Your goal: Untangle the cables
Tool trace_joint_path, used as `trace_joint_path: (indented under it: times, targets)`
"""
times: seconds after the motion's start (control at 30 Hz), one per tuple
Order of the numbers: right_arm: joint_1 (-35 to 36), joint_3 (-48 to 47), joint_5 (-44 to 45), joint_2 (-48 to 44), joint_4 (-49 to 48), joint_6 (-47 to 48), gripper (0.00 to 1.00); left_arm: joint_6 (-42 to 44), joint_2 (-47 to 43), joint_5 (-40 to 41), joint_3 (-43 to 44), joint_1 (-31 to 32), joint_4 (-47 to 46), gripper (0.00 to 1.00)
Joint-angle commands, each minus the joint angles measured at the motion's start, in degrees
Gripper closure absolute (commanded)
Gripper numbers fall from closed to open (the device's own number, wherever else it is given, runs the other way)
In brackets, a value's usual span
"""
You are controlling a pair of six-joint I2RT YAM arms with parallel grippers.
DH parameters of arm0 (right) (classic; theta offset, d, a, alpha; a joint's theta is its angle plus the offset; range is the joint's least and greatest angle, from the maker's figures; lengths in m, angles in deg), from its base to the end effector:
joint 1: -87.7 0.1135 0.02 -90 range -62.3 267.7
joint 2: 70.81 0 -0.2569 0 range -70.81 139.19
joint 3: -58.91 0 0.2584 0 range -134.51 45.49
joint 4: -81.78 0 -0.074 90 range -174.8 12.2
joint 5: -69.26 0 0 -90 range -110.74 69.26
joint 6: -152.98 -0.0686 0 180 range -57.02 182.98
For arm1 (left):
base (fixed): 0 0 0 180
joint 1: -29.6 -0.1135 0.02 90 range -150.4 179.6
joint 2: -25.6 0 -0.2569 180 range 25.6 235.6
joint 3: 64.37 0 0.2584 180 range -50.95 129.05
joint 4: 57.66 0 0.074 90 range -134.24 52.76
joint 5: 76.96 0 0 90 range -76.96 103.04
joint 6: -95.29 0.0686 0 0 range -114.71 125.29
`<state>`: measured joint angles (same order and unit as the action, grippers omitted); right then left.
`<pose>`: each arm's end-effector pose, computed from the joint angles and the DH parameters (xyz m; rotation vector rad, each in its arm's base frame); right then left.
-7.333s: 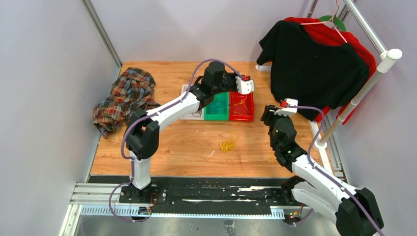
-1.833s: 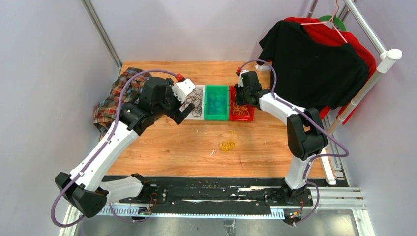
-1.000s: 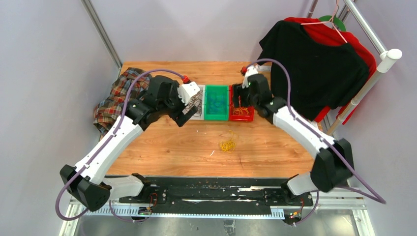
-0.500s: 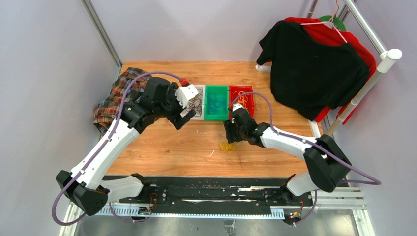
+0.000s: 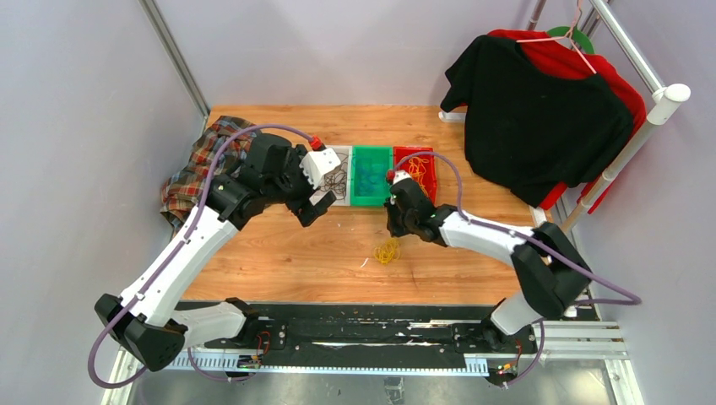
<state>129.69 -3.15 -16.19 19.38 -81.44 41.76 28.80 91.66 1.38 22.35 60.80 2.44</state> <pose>0.2635 0.2298 0.1480 -0.3930 2.3635 0.4401 0.2208 -0.1500 0.3498 1.1338 1.9547 -0.3014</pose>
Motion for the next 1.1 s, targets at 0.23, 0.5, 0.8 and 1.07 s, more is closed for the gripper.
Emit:
trace_joint_path:
  times: [0.23, 0.5, 0.8, 1.07]
  targets:
    - [3.24, -7.8, -23.56, -14.16, -9.75, -0.23, 0.99, -2.05, -2.45, -15.79, 0.08, -0.09, 1.45, 0.06]
    - [8.31, -10.86, -31.94, -11.55, -11.86, 0.33, 0.99, 0.47, -1.99, -22.63, -0.04, -0.08, 2.4, 0.14]
    - [10.02, -10.04, -34.11, -11.85, -14.82, -0.81, 0.99, 7.15, -3.47, -25.14, -1.99, -0.04, 7.65, 0.36]
    - [10.21, -9.37, -36.89, -12.15, -15.56, -1.43, 0.99, 7.63, -3.38, -23.45, -0.51, -0.09, 7.9, 0.81]
